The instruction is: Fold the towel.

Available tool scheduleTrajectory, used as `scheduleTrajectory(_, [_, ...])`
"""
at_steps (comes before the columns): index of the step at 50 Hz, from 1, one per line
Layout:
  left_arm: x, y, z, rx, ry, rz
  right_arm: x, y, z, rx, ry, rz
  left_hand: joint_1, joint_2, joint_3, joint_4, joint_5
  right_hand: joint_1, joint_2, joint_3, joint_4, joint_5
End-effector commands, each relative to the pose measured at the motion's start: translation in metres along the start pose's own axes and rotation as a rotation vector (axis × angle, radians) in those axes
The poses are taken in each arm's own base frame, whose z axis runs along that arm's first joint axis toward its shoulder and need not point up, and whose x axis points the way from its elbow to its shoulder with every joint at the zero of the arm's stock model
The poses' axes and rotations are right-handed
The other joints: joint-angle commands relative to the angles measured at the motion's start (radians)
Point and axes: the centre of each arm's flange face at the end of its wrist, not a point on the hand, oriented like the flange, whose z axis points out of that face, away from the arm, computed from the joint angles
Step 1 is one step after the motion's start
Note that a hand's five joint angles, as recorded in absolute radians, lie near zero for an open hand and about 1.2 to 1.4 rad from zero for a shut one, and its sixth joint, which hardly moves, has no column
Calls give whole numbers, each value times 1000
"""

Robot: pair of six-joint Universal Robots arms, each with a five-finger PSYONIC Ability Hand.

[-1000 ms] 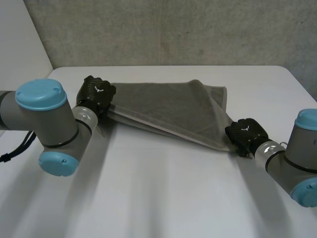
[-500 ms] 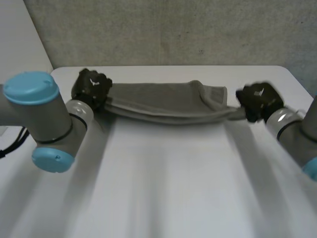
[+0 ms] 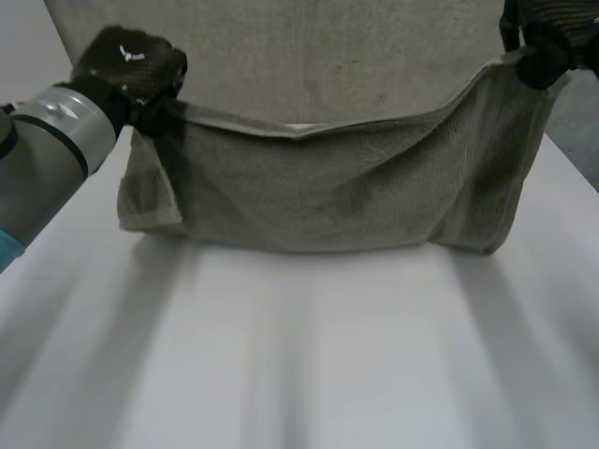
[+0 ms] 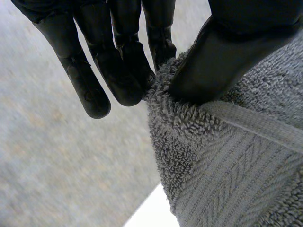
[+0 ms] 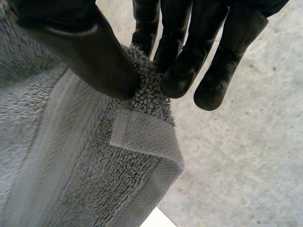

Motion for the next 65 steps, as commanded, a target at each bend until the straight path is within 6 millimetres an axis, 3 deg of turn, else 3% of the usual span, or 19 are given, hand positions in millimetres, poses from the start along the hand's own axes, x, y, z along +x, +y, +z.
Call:
scheduleTrajectory(1, [8, 67, 35, -161, 35, -1, -16, 46, 33, -99, -51, 13, 171, 80, 65, 38, 102, 87, 119, 64, 59, 78])
scheduleTrajectory(5, [11, 105, 59, -214, 42, 17, -34, 75, 56, -145, -93, 5, 171, 80, 65, 38, 102, 87, 119, 64, 59, 78])
scheduleTrajectory(11, [7, 112, 89, -149, 6, 35, -37, 91, 82, -140, -69, -11, 171, 80, 65, 38, 102, 87, 119, 64, 59, 78])
scheduleTrajectory(16, [-18, 73, 116, 42, -105, 60, -19, 69, 107, -20, 48, -45, 171, 80, 65, 38, 102, 87, 119, 64, 59, 78])
scheduleTrajectory(18, [-40, 30, 122, 199, -191, 56, 1, 30, 115, 128, 142, -70, 171, 80, 65, 38, 102, 87, 119, 64, 59, 78])
scheduleTrajectory(19, [-40, 30, 122, 200, -192, 56, 1, 30, 115, 129, 143, -70, 171, 80, 65, 38, 102, 87, 119, 64, 59, 78])
scheduleTrajectory(21, [-61, -12, 119, 345, -259, 18, 17, -16, 108, 294, 214, -89, 171, 80, 65, 38, 102, 87, 119, 64, 59, 78])
scheduleTrajectory(23, [-68, -33, 113, 410, -276, -12, 23, -34, 103, 355, 236, -92, 171, 80, 65, 38, 102, 87, 119, 64, 59, 78])
scheduleTrajectory(26, [-77, -59, 100, 485, -272, -91, 26, -48, 96, 396, 243, -96, 171, 80, 65, 38, 102, 87, 119, 64, 59, 78])
scheduleTrajectory(30, [-77, -59, 97, 486, -242, -173, 23, -39, 98, 356, 220, -91, 171, 80, 65, 38, 102, 87, 119, 64, 59, 78])
scheduleTrajectory(35, [-62, -23, 103, 377, -187, -223, 7, 0, 106, 214, 124, -77, 171, 80, 65, 38, 102, 87, 119, 64, 59, 78])
scheduleTrajectory(37, [-51, 18, 106, 254, -147, -240, 0, 28, 109, 114, 85, -61, 171, 80, 65, 38, 102, 87, 119, 64, 59, 78])
scheduleTrajectory(38, [-51, 18, 106, 254, -147, -240, 0, 28, 109, 114, 85, -61, 171, 80, 65, 38, 102, 87, 119, 64, 59, 78])
scheduleTrajectory(40, [-35, 62, 103, 126, -97, -245, -12, 60, 107, -7, 26, -35, 171, 80, 65, 38, 102, 87, 119, 64, 59, 78])
scheduleTrajectory(41, [-35, 62, 103, 125, -97, -245, -12, 60, 107, -7, 25, -35, 171, 80, 65, 38, 102, 87, 119, 64, 59, 78])
scheduleTrajectory(43, [-15, 99, 98, 29, -47, -218, -25, 88, 100, -107, -20, -23, 171, 80, 65, 38, 102, 87, 119, 64, 59, 78])
scheduleTrajectory(51, [27, 174, 76, -147, 37, -37, -44, 140, 81, -204, -89, -26, 171, 80, 65, 38, 102, 87, 119, 64, 59, 78])
scheduleTrajectory(56, [40, 196, 65, -209, 80, 54, -43, 153, 66, -251, -92, -50, 171, 80, 65, 38, 102, 87, 119, 64, 59, 78])
scheduleTrajectory(65, [46, 206, 55, -252, 98, 99, -35, 165, 46, -315, -86, -43, 13, -78, -93, -120, -56, 87, 119, 64, 59, 78])
